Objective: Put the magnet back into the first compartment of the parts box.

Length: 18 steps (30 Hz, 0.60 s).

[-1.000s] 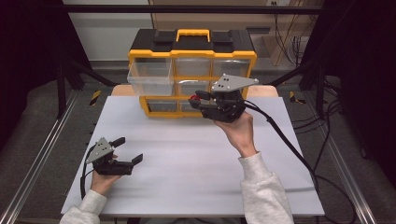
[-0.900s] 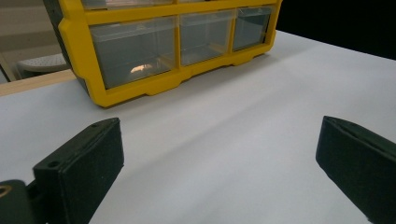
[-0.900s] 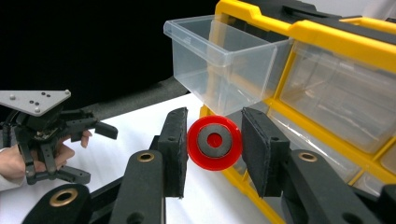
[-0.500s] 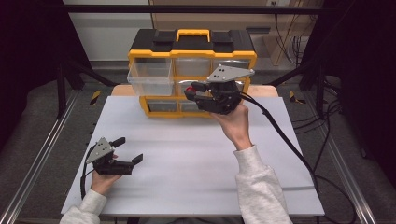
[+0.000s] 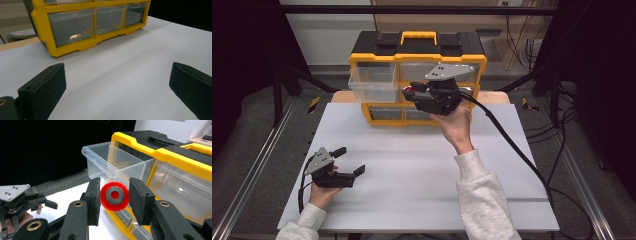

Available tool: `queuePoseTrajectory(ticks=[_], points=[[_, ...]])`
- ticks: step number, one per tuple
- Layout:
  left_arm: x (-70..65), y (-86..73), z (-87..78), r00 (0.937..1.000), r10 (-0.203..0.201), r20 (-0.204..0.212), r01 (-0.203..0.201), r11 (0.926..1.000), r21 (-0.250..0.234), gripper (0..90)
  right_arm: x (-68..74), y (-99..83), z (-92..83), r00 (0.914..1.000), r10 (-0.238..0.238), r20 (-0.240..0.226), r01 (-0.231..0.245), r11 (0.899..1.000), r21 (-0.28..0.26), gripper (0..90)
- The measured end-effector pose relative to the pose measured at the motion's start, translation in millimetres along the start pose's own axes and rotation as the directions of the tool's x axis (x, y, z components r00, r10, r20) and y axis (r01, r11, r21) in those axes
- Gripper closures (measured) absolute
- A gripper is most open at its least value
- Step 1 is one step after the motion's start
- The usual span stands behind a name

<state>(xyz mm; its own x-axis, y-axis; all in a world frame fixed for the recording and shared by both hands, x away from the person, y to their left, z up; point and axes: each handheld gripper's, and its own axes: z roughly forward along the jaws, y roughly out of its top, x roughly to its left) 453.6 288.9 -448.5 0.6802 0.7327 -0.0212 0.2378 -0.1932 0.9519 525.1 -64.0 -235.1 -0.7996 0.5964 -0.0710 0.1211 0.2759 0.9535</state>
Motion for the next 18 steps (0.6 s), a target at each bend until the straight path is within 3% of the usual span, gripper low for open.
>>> queuePoseTrajectory(ticks=[18], points=[[0.2, 0.2, -0.6, 1.0, -0.001, -0.001, 0.001, 1.0, -0.003, 0.5, -7.3, 15.3, 15.7, 0.9998, 0.019, 0.007, -0.018, 0.999, -0.034, 62.3]])
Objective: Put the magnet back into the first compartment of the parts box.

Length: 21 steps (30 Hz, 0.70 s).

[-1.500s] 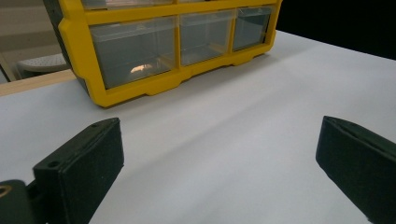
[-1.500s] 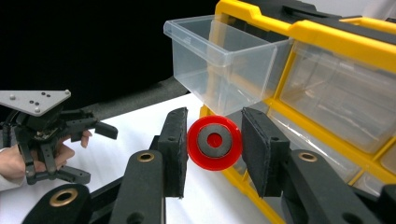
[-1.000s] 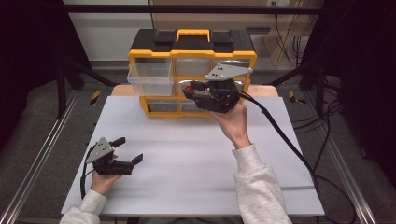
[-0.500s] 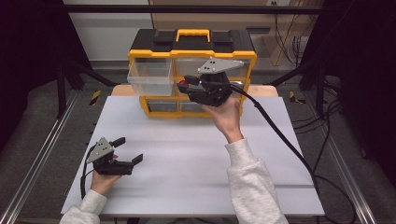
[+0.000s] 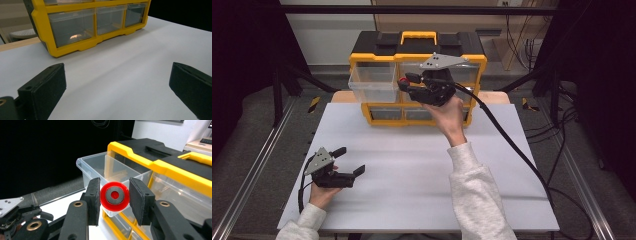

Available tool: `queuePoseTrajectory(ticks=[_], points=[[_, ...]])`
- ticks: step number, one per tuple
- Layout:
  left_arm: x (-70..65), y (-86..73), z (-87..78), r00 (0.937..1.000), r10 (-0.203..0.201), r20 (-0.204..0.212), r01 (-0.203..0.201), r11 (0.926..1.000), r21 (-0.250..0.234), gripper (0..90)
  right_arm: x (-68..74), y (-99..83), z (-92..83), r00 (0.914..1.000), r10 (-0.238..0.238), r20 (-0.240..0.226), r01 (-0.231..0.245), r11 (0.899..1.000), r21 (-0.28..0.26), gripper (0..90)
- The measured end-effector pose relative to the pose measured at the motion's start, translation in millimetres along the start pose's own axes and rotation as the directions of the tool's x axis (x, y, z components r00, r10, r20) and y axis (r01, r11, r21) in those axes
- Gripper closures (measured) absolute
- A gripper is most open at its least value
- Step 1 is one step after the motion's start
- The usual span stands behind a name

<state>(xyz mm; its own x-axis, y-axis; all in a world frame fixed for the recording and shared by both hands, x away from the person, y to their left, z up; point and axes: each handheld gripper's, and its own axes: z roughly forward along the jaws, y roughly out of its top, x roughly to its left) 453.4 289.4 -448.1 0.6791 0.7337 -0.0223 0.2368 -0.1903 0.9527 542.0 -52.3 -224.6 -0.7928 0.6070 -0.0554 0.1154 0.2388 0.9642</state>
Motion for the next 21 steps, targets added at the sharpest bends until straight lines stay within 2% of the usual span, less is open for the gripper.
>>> queuePoseTrajectory(ticks=[21], points=[[0.8, -0.3, -0.3, 1.0, -0.007, 0.0, 0.007, 1.0, -0.004, 0.5, -11.4, 11.7, 25.4, 0.9994, 0.017, 0.032, -0.017, 1.0, 0.003, 62.3]])
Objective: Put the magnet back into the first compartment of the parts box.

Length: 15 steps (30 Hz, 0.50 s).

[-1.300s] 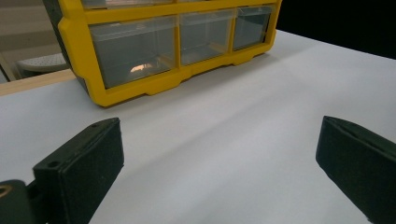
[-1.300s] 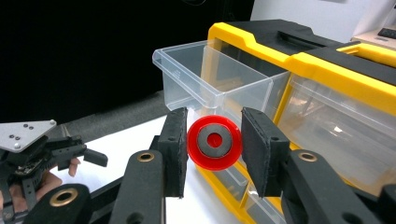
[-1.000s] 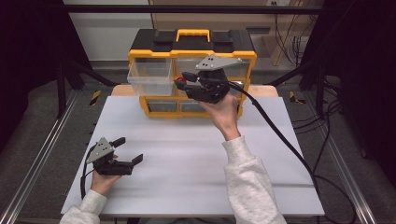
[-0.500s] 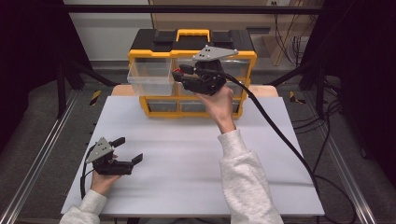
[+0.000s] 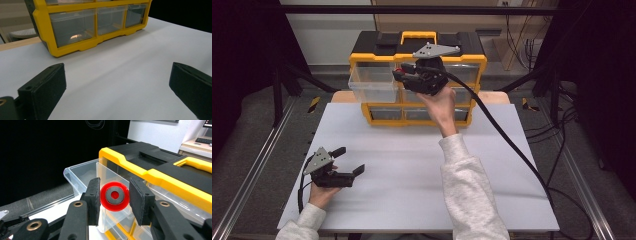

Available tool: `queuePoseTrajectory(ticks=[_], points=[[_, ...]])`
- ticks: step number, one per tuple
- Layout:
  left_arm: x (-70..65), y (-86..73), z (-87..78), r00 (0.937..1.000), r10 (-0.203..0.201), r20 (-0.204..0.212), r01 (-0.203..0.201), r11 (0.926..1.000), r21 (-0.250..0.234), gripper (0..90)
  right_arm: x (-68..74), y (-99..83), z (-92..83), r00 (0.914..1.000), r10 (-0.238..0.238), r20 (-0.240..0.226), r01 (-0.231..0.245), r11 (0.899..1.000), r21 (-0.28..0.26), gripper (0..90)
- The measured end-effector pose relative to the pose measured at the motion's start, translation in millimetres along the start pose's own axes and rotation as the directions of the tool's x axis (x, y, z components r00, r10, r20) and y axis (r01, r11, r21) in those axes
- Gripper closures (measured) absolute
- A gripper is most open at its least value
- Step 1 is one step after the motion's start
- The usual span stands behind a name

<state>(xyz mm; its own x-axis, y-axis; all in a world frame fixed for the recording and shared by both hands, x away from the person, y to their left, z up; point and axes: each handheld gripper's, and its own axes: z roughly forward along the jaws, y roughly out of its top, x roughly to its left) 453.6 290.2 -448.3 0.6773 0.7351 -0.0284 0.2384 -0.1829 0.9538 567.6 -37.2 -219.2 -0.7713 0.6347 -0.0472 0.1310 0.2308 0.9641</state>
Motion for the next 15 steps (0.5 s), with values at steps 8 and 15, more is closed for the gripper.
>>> queuePoseTrajectory(ticks=[8, 15], points=[[-0.3, 0.2, -0.4, 1.0, 0.005, 0.002, -0.005, 1.0, 0.002, 0.5, 0.1, 8.1, 8.3, 1.0, -0.003, 0.006, 0.003, 1.0, 0.001, 62.3], [-0.4, -0.1, 0.1, 1.0, 0.003, 0.001, -0.003, 1.0, 0.006, 0.5, -2.0, 12.8, 17.6, 1.0, 0.003, 0.008, -0.003, 1.0, -0.002, 62.3]])
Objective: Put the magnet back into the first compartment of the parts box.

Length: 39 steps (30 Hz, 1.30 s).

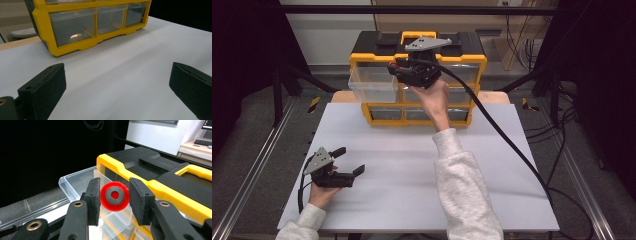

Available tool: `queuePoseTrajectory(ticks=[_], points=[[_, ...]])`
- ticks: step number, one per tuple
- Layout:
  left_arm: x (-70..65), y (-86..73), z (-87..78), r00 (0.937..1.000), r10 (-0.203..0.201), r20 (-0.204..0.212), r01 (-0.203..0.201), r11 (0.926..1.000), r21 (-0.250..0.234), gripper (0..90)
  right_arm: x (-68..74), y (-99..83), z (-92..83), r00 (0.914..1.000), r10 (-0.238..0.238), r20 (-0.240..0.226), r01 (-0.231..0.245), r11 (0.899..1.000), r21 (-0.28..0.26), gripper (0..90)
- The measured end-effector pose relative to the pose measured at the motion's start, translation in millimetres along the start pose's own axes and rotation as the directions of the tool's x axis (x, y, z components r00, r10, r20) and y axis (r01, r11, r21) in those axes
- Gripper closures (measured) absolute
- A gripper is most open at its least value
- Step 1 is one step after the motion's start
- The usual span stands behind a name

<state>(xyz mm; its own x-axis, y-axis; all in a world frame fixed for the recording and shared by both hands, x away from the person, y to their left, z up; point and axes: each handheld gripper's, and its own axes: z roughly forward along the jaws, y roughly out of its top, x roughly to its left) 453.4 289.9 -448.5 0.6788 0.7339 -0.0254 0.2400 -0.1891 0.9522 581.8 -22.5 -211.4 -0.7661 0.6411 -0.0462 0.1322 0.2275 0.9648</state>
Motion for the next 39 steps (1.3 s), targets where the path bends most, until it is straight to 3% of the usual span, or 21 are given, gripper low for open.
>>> queuePoseTrajectory(ticks=[16, 39], points=[[1.0, 0.1, -1.0, 1.0, -0.005, -0.002, 0.005, 1.0, -0.004, 0.5, -3.2, 0.1, 27.6, 0.9997, 0.023, -0.005, -0.023, 1.0, 0.019, 62.3], [0.7, -0.4, 0.2, 1.0, -0.003, 0.0, 0.003, 1.0, 0.001, 0.5, -0.2, -6.9, 45.4, 0.9998, 0.013, -0.012, -0.012, 0.998, 0.063, 62.3]])
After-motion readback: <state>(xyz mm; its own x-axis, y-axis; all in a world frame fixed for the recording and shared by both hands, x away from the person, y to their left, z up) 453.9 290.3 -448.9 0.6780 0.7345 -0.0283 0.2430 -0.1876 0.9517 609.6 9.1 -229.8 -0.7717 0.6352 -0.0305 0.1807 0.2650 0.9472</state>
